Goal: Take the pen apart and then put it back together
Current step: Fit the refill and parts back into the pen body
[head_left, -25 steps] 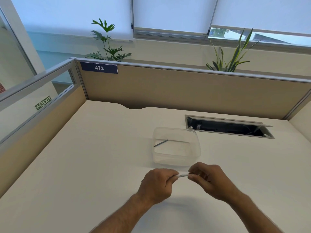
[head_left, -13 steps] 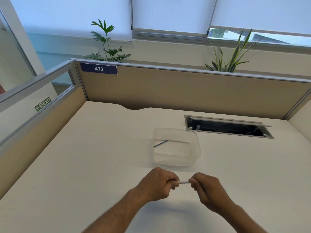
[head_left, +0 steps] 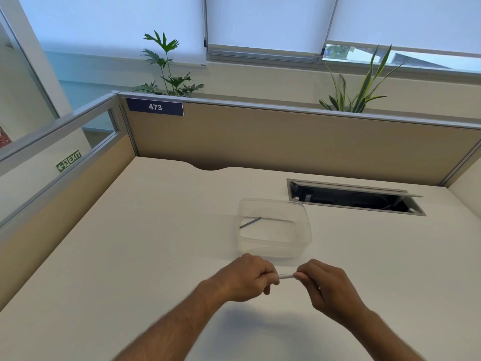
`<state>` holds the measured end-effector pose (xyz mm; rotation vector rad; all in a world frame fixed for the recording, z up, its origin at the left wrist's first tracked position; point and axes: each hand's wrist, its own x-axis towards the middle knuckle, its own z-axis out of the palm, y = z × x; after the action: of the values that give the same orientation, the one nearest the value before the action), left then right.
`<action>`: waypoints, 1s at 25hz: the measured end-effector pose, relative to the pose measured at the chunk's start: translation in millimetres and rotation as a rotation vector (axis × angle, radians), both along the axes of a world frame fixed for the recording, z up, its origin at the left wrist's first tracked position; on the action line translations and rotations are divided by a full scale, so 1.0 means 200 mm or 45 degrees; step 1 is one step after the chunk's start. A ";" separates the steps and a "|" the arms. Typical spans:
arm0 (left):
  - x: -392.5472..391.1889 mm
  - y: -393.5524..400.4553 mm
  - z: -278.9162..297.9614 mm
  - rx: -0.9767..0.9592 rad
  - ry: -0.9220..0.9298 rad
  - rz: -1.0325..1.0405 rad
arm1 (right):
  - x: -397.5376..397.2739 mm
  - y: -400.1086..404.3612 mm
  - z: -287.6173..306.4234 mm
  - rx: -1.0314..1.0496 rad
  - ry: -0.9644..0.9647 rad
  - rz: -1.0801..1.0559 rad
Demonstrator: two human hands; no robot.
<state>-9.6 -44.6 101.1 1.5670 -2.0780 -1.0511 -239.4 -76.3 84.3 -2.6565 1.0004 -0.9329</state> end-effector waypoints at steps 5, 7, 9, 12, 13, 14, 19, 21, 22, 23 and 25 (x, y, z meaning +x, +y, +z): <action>-0.01 -0.01 -0.02 -0.112 0.024 0.044 | 0.01 0.01 -0.01 0.103 -0.081 0.002; -0.01 -0.01 -0.02 -0.254 0.006 0.071 | 0.02 0.02 -0.01 0.255 -0.161 -0.056; -0.02 0.00 -0.03 -0.413 -0.040 0.124 | 0.04 0.02 -0.02 0.505 -0.283 -0.136; -0.03 0.00 -0.04 -0.623 -0.109 0.190 | 0.06 0.03 -0.02 0.925 -0.443 -0.209; -0.04 0.01 -0.04 -0.686 -0.125 0.189 | 0.07 0.03 -0.01 1.049 -0.477 -0.224; -0.04 0.01 -0.05 -0.742 -0.143 0.177 | 0.07 0.03 -0.01 1.153 -0.505 -0.231; -0.02 0.00 -0.04 -0.577 -0.316 0.103 | 0.05 0.04 -0.01 0.962 -0.538 -0.163; -0.02 0.00 -0.02 -0.490 -0.322 0.078 | 0.02 0.04 -0.02 0.877 -0.569 -0.100; -0.02 0.00 -0.02 -0.435 -0.306 0.055 | 0.01 0.04 -0.03 0.840 -0.563 -0.083; -0.02 0.00 -0.01 -0.376 -0.292 0.025 | 0.00 0.04 -0.05 0.796 -0.553 -0.072; -0.02 0.00 0.01 -0.269 -0.252 -0.039 | 0.00 0.04 -0.06 0.663 -0.524 -0.053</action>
<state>-12.8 -45.4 102.6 1.5909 -2.2646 -0.6817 -239.7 -69.3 73.2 -1.9293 1.0254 -1.0043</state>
